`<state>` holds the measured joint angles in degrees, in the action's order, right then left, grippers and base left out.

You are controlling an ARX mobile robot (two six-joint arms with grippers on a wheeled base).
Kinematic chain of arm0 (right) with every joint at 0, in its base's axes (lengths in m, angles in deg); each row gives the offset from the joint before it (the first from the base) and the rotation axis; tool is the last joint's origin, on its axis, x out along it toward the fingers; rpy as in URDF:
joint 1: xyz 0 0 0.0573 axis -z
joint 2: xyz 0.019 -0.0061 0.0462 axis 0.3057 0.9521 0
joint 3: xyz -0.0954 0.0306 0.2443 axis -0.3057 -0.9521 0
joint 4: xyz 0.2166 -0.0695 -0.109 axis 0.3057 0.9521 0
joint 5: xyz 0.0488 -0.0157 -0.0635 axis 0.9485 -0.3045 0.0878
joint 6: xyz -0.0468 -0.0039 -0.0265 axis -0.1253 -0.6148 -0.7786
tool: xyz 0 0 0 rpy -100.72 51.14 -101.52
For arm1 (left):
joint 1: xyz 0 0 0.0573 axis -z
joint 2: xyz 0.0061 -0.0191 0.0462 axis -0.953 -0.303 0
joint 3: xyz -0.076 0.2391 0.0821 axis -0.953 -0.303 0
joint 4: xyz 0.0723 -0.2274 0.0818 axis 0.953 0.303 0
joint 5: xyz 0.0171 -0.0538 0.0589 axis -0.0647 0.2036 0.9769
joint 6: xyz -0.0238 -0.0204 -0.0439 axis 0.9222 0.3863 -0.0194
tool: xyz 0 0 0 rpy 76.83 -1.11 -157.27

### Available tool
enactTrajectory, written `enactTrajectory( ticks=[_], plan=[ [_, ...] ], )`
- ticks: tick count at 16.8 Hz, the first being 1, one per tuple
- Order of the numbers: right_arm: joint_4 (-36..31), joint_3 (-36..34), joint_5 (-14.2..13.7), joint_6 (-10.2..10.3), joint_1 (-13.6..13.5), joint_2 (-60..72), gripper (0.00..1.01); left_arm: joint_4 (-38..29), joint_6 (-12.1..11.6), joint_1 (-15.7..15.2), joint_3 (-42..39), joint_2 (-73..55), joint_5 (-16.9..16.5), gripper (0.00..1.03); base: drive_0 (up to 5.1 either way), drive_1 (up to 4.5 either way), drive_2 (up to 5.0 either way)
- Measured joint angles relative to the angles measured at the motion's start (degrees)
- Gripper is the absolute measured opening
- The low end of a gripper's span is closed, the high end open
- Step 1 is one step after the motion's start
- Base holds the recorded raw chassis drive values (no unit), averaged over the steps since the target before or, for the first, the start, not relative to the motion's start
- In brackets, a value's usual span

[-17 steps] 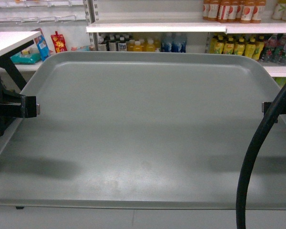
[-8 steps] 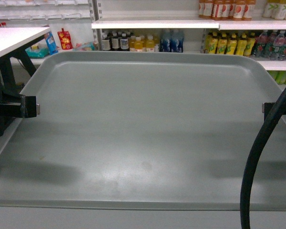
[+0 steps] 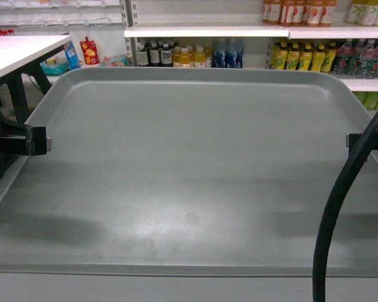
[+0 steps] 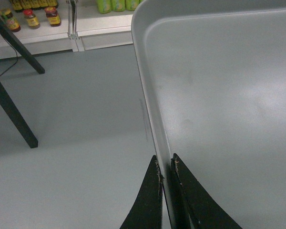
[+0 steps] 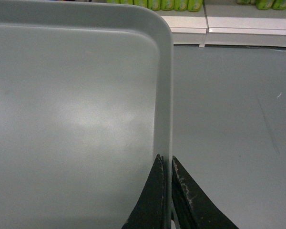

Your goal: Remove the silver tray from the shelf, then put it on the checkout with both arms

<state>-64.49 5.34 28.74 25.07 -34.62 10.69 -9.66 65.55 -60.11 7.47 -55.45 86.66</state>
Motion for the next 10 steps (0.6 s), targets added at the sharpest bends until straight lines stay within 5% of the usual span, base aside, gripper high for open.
enactTrajectory(
  ticks=[10],
  plan=[
    [-0.2, 0.0, 0.2, -0.3, 0.3, -0.1, 0.03, -0.3, 0.0, 0.0, 0.0, 0.0, -0.2, 0.04, -4.4, 2.28, 2.3]
  ],
)
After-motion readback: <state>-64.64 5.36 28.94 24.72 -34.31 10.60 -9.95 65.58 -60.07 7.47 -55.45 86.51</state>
